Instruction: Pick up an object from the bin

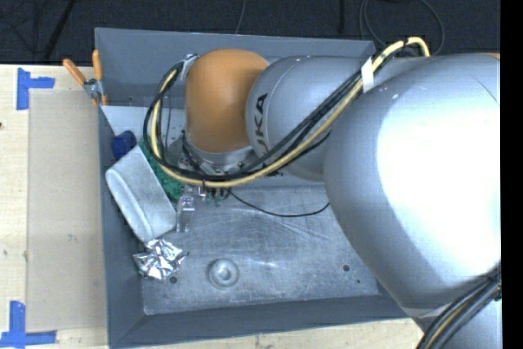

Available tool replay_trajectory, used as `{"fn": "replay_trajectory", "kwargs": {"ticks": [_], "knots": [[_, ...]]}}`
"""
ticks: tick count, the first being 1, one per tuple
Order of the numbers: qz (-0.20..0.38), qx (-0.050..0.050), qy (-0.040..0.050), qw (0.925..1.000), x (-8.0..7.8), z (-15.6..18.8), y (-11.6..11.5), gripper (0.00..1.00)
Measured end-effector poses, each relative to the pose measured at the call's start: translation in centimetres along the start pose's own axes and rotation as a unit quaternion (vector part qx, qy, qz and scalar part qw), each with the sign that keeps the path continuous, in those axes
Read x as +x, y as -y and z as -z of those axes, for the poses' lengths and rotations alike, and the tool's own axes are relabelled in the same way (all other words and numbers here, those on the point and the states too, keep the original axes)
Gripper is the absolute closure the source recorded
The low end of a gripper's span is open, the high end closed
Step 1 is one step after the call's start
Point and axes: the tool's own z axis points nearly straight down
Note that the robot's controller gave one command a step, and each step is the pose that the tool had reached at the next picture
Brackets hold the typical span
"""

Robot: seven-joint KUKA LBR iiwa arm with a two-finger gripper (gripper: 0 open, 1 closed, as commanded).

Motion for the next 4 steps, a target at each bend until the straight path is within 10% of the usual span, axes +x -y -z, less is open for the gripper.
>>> {"fn": "replay_trajectory", "kwargs": {"ticks": [2, 3, 4], "knots": [[0.124, -0.005, 0.0182, 0.9921, 5.2, -1.7, -2.5, 0.00], [0.126, -0.007, 0.0117, 0.9919, 5.8, -2.2, -2.7, 1.00], [0.125, -0.006, 0.0061, 0.9922, 5.6, 5.2, -2.7, 1.00]]}}
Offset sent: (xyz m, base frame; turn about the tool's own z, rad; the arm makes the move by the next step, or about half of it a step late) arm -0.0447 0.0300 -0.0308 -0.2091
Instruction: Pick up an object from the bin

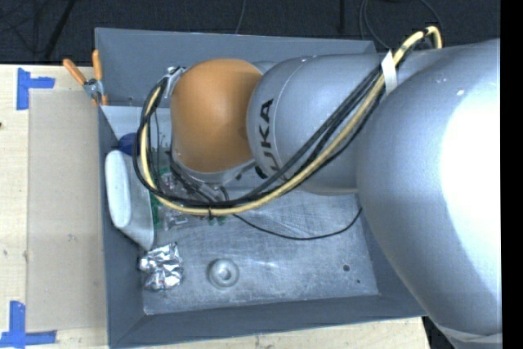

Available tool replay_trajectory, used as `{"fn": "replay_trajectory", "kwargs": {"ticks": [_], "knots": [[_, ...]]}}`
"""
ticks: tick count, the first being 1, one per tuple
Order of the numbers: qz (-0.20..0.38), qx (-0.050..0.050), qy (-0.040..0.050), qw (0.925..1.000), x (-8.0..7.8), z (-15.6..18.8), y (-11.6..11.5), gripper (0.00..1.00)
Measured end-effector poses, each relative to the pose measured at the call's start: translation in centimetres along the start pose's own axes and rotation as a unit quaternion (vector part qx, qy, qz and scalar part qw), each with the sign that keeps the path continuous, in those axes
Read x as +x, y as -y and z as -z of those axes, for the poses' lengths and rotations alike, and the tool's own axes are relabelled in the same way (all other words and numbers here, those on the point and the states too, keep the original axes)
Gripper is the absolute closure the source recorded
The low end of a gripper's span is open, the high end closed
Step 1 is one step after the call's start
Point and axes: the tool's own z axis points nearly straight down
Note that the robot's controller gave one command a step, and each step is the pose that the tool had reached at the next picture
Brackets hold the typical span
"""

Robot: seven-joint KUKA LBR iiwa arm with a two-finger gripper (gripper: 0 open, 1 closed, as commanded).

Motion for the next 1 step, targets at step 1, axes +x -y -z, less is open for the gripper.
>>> {"fn": "replay_trajectory", "kwargs": {"ticks": [1], "knots": [[0.000, 0.001, -0.0030, 1.0000, -0.05, 0.64, -0.02, 1.00]]}}
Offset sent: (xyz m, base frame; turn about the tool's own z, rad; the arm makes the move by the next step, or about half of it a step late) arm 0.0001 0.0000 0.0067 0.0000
